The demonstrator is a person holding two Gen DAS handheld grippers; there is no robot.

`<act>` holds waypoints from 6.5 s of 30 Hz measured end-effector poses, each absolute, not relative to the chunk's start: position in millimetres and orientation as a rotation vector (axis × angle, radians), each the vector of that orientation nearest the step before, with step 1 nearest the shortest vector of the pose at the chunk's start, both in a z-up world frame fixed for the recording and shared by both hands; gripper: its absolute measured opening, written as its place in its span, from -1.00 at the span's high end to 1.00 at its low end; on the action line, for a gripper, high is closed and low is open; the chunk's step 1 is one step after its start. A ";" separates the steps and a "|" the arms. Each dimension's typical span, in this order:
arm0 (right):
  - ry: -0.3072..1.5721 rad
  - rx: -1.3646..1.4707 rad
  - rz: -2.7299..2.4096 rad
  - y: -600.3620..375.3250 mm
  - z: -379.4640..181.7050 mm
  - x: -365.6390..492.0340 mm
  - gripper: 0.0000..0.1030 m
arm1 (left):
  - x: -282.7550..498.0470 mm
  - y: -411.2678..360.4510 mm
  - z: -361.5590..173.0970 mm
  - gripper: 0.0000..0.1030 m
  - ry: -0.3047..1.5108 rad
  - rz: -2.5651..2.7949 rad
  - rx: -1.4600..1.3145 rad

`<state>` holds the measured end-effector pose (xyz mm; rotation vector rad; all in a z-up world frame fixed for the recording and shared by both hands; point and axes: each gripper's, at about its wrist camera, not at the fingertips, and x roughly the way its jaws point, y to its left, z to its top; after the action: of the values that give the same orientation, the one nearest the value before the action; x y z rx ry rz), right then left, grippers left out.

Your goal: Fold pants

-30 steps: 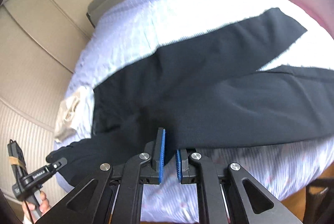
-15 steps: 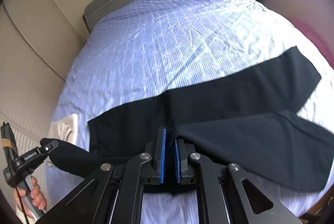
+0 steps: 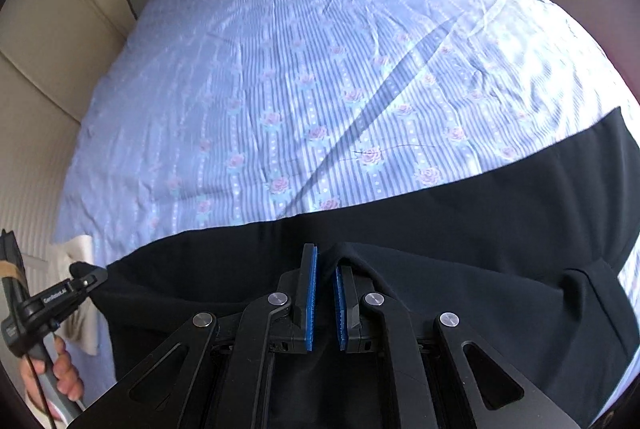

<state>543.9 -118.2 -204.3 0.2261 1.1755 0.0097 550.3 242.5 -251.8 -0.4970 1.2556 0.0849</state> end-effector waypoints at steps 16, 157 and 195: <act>1.129 0.250 0.090 -94.1 -147.0 528.9 0.11 | 547.5 241.4 -185.0 -0.44 1.114 0.115 -0.312; 0.966 0.450 -0.115 -483.9 -88.7 307.4 -0.10 | 422.7 -296.9 -97.8 -0.43 1.045 -0.575 0.308; 1.414 0.086 0.447 -89.3 -251.3 293.1 -0.10 | 240.6 117.2 -192.4 -0.56 1.351 0.124 -0.283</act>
<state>293.1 -89.3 -251.3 0.0863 1.4140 0.4469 240.6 117.2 -192.4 -0.2829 1.3506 0.1242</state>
